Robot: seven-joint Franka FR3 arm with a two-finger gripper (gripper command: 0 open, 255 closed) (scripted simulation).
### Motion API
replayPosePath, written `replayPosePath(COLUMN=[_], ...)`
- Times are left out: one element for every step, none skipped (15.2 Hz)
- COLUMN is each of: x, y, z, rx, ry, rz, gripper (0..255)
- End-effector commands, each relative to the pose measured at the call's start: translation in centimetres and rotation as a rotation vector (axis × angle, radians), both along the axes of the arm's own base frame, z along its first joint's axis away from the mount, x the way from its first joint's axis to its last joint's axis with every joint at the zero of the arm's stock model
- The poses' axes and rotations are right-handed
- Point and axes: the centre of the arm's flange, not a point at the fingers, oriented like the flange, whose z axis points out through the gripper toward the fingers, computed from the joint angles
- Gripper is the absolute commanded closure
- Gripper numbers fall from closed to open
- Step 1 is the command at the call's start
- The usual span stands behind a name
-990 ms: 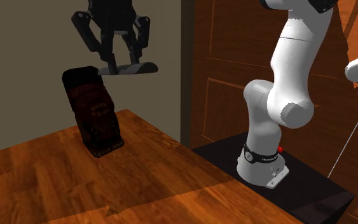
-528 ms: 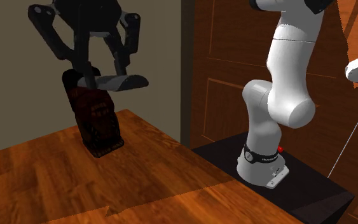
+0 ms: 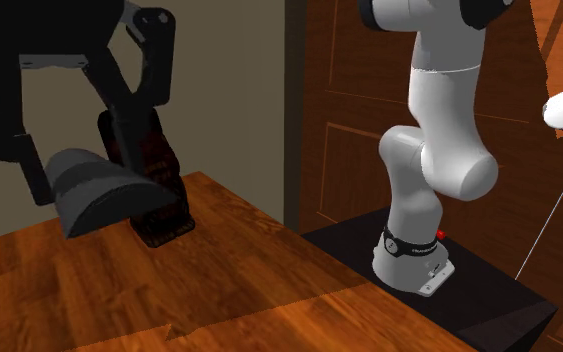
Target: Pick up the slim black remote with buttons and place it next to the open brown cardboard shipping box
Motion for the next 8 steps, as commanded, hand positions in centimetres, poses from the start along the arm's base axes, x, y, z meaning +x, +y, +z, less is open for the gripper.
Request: replayPosePath(x=[1.2, 1.8, 2.5, 3.1, 3.8, 4.8, 4.8, 4.8], y=[2.4, 3.6, 4.7, 5.9, 7.0, 8.9, 8.9, 8.9], z=[-0.1, -0.1, -0.1, -0.1, -0.1, -0.1, -0.6, -1.1], rx=[0.001, 0.001, 0.001, 0.001, 0.001, 0.001, 0.001, 0.001], ry=[0.0, 0.0, 0.0, 0.0, 0.0, 0.0, 0.0, 0.0], rz=[-0.002, -0.002, -0.002, -0.002, -0.002, -0.002, -0.002, -0.002], gripper=[255, 255, 255, 255, 255, 255, 255, 255])
